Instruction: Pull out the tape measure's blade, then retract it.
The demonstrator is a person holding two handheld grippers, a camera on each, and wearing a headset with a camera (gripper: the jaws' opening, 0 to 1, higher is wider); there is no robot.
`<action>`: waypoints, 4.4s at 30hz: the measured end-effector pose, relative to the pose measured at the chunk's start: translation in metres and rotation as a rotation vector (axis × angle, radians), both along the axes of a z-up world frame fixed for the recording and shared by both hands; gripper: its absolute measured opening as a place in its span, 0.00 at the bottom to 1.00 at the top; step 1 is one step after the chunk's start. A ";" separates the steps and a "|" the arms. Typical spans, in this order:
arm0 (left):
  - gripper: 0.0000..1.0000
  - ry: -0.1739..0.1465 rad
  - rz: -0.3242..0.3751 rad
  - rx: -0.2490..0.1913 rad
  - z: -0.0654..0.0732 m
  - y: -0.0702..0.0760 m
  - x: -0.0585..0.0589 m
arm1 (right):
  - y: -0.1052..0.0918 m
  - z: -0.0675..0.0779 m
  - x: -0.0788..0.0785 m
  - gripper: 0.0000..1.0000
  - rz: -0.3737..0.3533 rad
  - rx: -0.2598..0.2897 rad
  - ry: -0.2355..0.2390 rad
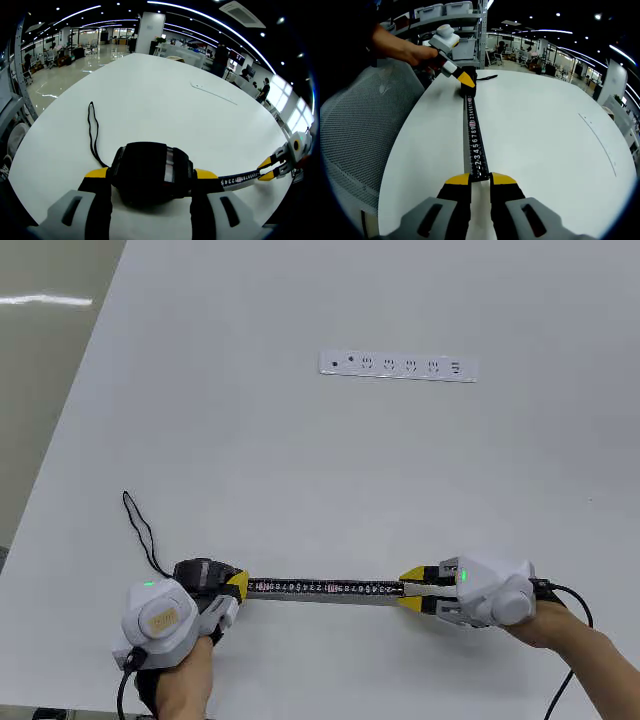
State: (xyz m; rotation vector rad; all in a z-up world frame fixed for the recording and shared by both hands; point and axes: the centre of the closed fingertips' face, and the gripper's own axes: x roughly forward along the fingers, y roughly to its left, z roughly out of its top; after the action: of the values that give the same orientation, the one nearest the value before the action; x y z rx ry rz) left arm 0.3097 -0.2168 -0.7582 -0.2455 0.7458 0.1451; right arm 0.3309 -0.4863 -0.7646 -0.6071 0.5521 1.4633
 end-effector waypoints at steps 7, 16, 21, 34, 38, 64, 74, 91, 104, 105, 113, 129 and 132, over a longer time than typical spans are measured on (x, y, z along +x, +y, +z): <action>0.60 -0.003 0.001 -0.006 0.001 0.000 0.000 | 0.004 0.003 0.000 0.12 0.004 0.006 -0.002; 0.60 -0.001 0.002 -0.007 0.001 0.000 0.000 | 0.006 0.004 0.000 0.12 0.008 0.004 -0.005; 0.60 0.003 0.001 -0.010 0.000 0.000 0.000 | 0.007 0.005 0.000 0.12 0.010 0.003 -0.008; 0.60 -0.002 0.005 -0.021 0.001 0.000 0.000 | 0.012 0.007 0.002 0.12 0.018 0.005 -0.015; 0.60 -0.003 0.003 -0.022 0.000 0.001 0.000 | 0.014 0.007 0.001 0.12 0.021 0.007 -0.014; 0.60 0.001 0.000 -0.031 0.002 0.001 0.000 | 0.025 0.009 0.001 0.12 0.032 0.014 -0.009; 0.60 0.000 0.001 -0.033 0.001 0.001 0.000 | 0.028 0.009 0.001 0.12 0.033 0.019 -0.005; 0.60 0.002 0.000 -0.038 0.001 0.001 -0.001 | 0.041 0.009 -0.001 0.12 0.043 0.028 0.002; 0.60 0.002 -0.001 -0.038 0.002 0.000 -0.001 | 0.048 0.008 -0.001 0.12 0.047 0.032 0.008; 0.60 0.001 0.000 -0.038 0.002 0.000 -0.001 | 0.048 0.008 -0.001 0.12 0.047 0.032 0.008; 0.60 0.001 0.001 -0.040 0.001 0.001 0.000 | 0.050 0.009 -0.001 0.12 0.046 0.032 0.011; 0.61 0.000 0.000 -0.040 0.002 0.000 0.000 | 0.056 0.009 -0.001 0.12 0.045 0.035 0.019; 0.61 0.000 0.001 -0.042 0.002 0.000 0.000 | 0.057 0.009 -0.001 0.12 0.046 0.036 0.018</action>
State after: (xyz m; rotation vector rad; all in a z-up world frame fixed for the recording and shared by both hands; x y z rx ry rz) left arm 0.3096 -0.2166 -0.7560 -0.2853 0.7491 0.1304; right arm 0.3301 -0.4290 -0.7560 -0.5821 0.5279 1.5203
